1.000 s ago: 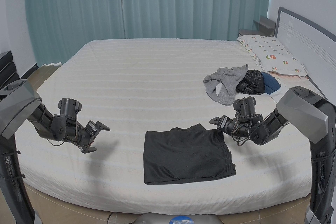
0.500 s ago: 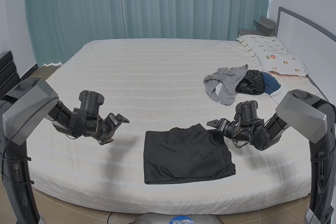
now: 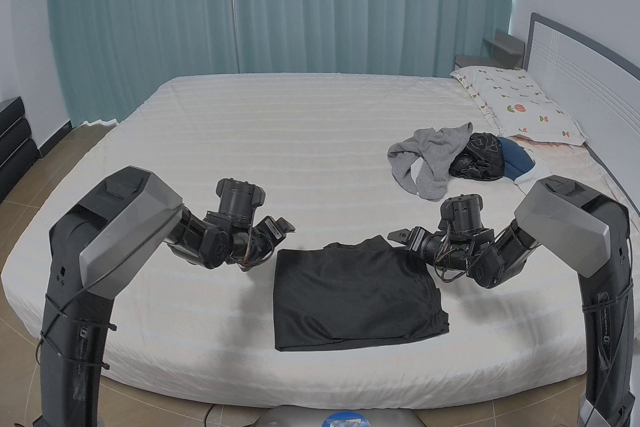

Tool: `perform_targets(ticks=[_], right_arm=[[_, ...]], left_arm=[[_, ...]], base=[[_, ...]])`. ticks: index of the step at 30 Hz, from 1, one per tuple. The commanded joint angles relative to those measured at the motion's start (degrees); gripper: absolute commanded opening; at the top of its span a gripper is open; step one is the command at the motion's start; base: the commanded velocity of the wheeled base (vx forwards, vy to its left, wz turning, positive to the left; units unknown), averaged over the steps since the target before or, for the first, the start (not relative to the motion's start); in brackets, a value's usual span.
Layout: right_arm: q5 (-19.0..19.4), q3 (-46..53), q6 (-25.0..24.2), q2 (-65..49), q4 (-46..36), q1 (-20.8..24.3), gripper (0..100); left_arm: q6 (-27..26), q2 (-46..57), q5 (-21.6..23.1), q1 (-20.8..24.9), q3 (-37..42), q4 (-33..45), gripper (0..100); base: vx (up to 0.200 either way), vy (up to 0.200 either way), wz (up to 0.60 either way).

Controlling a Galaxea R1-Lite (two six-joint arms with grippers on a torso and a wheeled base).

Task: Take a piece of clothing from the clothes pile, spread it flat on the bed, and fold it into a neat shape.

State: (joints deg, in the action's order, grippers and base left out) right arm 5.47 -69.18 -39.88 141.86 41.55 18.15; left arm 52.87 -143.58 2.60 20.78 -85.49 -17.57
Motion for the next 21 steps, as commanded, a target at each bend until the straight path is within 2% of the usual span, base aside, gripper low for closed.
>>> perform_targets(ticks=[1, 2, 3, 10, 14, 17, 18, 21], right_arm=[[0.0, -0.4, 0.0, 0.7, 0.0, 0.0, 100], [0.0, -0.4, 0.0, 0.7, 0.0, 0.0, 100], [-0.1, -0.4, 0.0, 0.7, 0.0, 0.0, 100], [-0.4, -0.5, 0.4, 1.1, 0.2, 0.0, 100], [-1.6, -1.8, 0.7, 2.4, 0.6, -0.1, 100], [-1.9, -2.2, 0.6, 3.0, 0.6, -0.2, 100], [-2.0, -2.2, 0.6, 3.1, 0.7, -0.2, 0], [-2.0, -2.5, 0.2, 3.2, 1.4, -0.2, 0]], left_arm=[[-0.2, -3.5, 0.0, 0.7, -2.7, -0.1, 100], [-0.2, -3.5, 0.0, 0.7, -2.7, -0.1, 100], [-0.5, -4.2, 0.0, 0.7, -3.3, -0.1, 0], [-1.6, -6.1, -0.9, 1.0, -6.8, 3.1, 0], [-1.6, -6.4, -6.2, 1.2, -6.7, 2.2, 0], [-1.5, -6.4, -7.1, 1.4, -6.4, 1.8, 0], [-1.4, -6.3, -7.1, 1.4, -6.4, 1.8, 0], [-1.3, -6.2, -7.2, 1.3, -6.3, 1.7, 0]], base=[[0.000, 0.000, 0.00], [0.000, 0.000, 0.00], [0.000, 0.000, 0.00], [0.000, 0.000, 0.00], [0.000, 0.000, 0.00], [0.000, 0.000, 0.00], [0.000, 0.000, 0.00], [0.000, 0.000, 0.00]])
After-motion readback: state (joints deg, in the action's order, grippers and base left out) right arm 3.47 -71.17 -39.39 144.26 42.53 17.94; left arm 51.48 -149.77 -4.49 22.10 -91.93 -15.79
